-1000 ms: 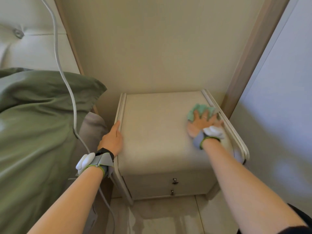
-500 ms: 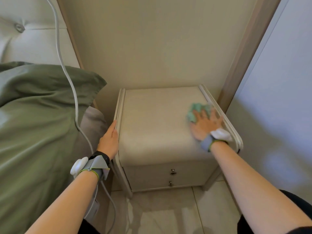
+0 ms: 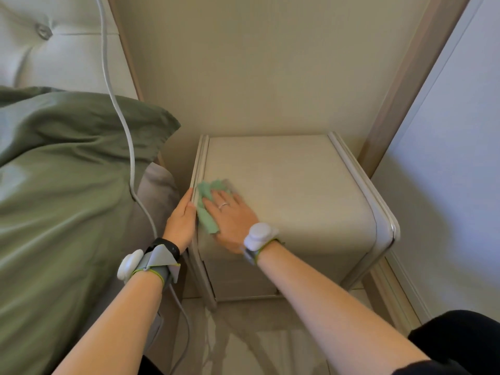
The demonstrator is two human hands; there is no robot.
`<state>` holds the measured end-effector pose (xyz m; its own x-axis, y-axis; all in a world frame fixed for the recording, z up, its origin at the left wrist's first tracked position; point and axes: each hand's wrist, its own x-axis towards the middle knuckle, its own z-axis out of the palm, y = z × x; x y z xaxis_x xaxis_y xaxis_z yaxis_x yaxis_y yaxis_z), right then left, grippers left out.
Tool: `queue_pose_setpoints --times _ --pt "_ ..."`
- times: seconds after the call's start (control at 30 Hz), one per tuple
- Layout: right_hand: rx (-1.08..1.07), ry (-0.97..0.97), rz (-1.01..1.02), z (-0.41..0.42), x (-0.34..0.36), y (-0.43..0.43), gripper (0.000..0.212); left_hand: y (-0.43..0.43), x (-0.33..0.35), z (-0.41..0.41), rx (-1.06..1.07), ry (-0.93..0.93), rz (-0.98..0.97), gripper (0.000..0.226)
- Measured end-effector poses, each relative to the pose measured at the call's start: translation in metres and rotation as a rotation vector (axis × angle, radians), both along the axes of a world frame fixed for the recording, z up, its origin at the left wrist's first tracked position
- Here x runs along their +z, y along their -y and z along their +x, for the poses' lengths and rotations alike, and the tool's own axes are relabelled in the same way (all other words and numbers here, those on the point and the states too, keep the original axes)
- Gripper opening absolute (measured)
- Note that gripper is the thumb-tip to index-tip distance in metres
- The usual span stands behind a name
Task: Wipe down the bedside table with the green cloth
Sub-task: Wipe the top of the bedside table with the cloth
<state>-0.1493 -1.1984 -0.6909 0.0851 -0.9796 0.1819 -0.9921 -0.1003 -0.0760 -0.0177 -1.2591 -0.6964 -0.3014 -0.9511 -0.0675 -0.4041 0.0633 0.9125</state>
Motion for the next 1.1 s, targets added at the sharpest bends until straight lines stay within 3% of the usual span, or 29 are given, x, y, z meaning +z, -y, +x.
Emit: queue_pose_setpoints --times 0.07,0.17,0.37,0.53,0.63,0.7,0.8,0.87,0.97,1.1 --pt "-0.173 0.013 -0.011 -0.04 -0.005 0.008 0.063 0.001 -0.001 0.004 -0.042 0.009 0.012 0.048" --pt "-0.434 0.105 0.144 -0.084 -0.001 0.027 0.056 0.002 -0.001 0.004 -0.085 -0.006 0.063 0.05" --pt "-0.192 0.077 0.198 -0.037 0.008 0.07 0.054 0.019 -0.022 0.01 -0.13 -0.005 0.031 0.061" --pt "-0.16 0.132 0.058 0.037 0.002 -0.003 0.06 0.001 -0.001 0.003 -0.12 -0.059 0.042 0.055" --pt "0.003 0.01 0.044 0.017 -0.011 -0.032 0.067 0.005 -0.003 0.003 -0.108 -0.007 0.06 0.058" --pt "-0.036 -0.019 0.049 -0.017 -0.01 -0.016 0.07 0.006 -0.003 0.003 -0.108 0.024 0.045 0.057" --pt "-0.328 0.116 0.073 -0.046 0.003 0.014 0.06 0.005 -0.003 0.001 -0.121 0.031 0.028 0.058" --pt "-0.386 0.119 0.042 -0.035 0.006 0.022 0.061 0.005 -0.001 -0.001 -0.112 0.037 0.026 0.058" --pt "-0.183 0.053 0.01 0.017 -0.001 0.005 0.076 0.007 -0.003 0.001 -0.1 0.008 0.053 0.06" --pt "-0.01 -0.099 -0.093 0.028 -0.035 -0.045 0.055 0.004 -0.002 0.001 -0.091 -0.001 0.07 0.06"
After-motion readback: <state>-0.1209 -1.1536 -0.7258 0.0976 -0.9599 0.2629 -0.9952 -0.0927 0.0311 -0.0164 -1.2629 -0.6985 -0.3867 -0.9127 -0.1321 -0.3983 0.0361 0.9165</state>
